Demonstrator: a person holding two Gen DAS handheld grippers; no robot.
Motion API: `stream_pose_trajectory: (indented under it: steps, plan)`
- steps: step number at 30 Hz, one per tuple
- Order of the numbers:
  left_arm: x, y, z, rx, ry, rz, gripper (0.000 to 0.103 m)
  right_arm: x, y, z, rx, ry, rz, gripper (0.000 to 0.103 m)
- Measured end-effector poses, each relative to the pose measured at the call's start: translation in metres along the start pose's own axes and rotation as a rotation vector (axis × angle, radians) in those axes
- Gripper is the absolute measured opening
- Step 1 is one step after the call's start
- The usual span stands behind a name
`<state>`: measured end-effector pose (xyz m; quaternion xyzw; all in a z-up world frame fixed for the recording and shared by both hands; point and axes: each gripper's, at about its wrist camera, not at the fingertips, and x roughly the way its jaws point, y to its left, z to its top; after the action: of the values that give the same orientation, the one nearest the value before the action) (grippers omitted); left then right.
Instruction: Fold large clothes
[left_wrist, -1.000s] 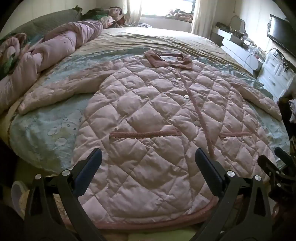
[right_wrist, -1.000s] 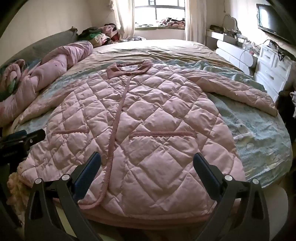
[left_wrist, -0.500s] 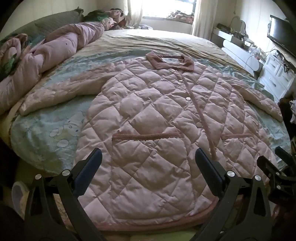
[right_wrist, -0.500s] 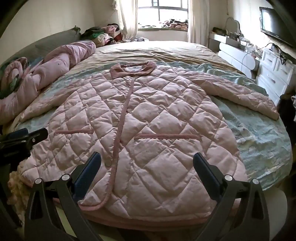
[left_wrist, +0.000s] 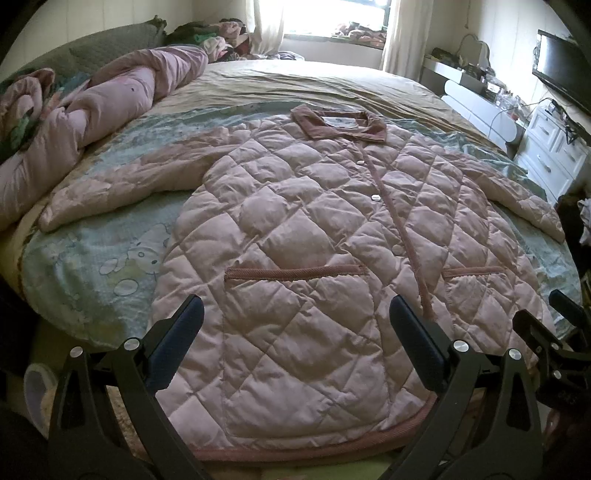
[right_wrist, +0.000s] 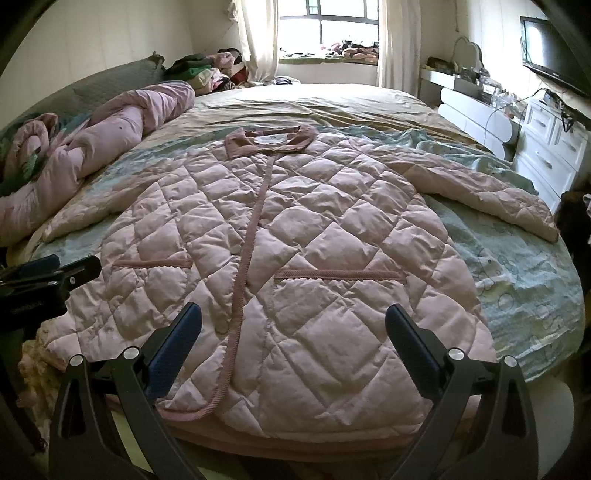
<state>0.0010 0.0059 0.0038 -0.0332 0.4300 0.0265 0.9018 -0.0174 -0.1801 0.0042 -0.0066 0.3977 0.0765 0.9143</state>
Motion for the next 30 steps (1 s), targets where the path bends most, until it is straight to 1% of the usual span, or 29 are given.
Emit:
stream_pose_trajectory:
  steps: [30]
  plan:
    - [-0.0005,0.0014,-0.0007,0.002,0.004,-0.001,0.094,0.0001,0.0038,0.0008,0.001,0.002,0.000,0.099]
